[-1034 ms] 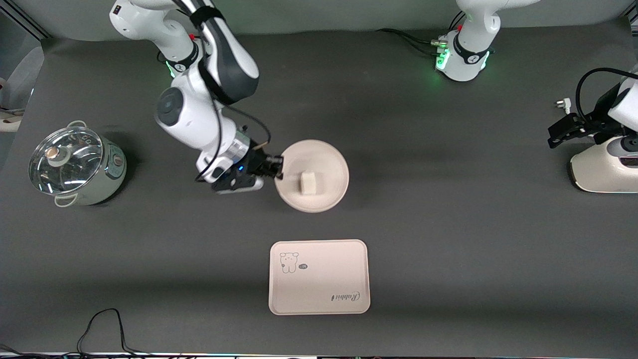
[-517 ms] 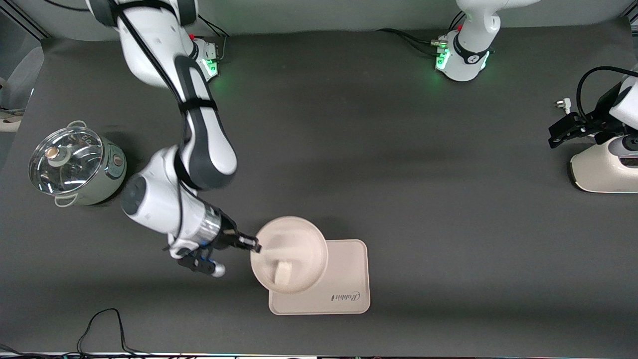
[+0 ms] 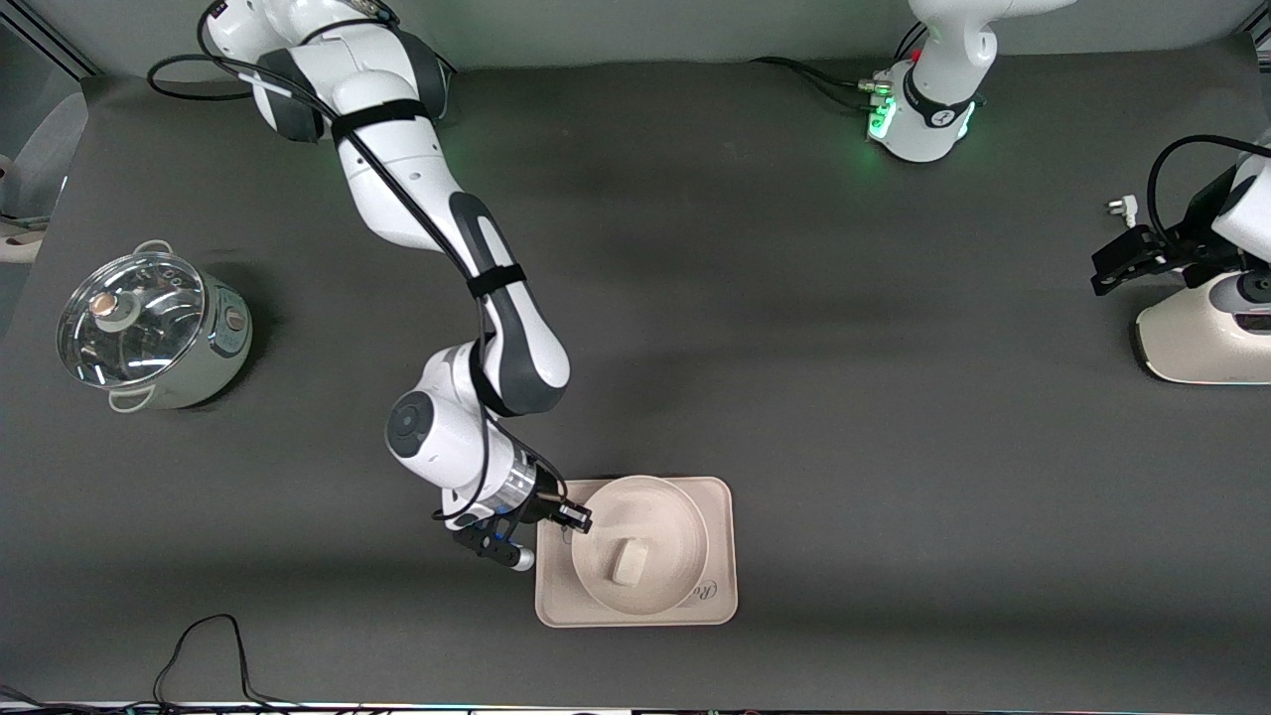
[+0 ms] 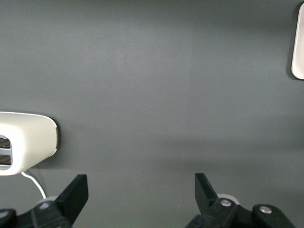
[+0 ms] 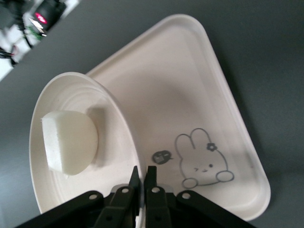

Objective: Place bun in plate and plate on tray
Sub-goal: 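Lift the plate and carry it onto the white tray with the right gripper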

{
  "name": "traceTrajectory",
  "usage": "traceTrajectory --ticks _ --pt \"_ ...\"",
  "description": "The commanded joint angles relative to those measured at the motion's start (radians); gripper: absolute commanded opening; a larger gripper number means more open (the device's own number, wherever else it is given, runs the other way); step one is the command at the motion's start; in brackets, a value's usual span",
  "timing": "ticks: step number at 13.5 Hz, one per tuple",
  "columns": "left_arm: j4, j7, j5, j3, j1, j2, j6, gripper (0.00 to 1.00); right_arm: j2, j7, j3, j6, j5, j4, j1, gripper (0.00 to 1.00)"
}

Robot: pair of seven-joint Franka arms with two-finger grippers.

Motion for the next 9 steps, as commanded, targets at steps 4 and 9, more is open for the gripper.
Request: traceTrajectory --ticks 4,9 --pt "0.027 0.016 -0.006 0.012 -0.015 0.012 -0.026 1.0 0.056 0.024 0.002 0.034 0.012 0.05 -0.002 0.0" --pt "0.027 0.015 -0.008 0.012 -0.013 0.012 -0.024 1.0 0.041 0.018 -0.004 0.017 0.005 0.049 -0.007 0.53"
